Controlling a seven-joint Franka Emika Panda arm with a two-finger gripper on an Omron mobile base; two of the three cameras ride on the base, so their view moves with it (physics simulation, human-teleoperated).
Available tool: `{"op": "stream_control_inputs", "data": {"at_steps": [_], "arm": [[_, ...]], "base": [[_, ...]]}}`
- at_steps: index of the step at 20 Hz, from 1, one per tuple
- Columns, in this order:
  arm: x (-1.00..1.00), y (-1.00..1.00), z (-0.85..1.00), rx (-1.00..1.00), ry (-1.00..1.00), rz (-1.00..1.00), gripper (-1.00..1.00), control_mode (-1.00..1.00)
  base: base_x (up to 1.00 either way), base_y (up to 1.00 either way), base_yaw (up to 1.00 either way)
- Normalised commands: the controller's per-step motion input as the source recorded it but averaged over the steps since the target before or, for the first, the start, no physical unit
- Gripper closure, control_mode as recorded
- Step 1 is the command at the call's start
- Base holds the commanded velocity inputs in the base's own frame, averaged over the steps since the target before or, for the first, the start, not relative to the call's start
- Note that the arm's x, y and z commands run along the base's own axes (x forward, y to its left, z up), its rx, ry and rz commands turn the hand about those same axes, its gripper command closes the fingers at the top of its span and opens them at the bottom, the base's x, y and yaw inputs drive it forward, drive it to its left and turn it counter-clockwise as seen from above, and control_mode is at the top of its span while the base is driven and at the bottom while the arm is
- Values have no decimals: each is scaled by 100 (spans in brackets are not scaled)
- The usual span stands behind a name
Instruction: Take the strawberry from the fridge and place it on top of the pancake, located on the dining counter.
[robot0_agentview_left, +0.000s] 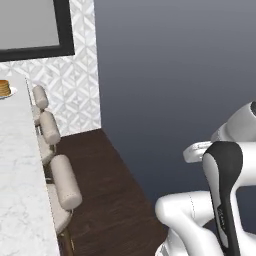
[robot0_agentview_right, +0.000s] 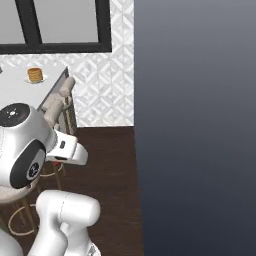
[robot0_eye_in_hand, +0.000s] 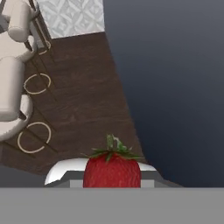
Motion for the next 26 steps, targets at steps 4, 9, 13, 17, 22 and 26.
{"op": "stream_control_inputs", "data": {"at_steps": [4,9,13,17,22,26], "arm": [[0,0,0,0,0,0,100,100],[0,0,0,0,0,0,100,100],[0,0,0,0,0,0,100,100],[0,0,0,0,0,0,100,100],[0,0,0,0,0,0,100,100],[0,0,0,0,0,0,100,100]], "base": [[100,-72,49],[100,-51,34],[100,-10,31],[100,-6,30],[100,-17,32],[100,-22,37]]}}
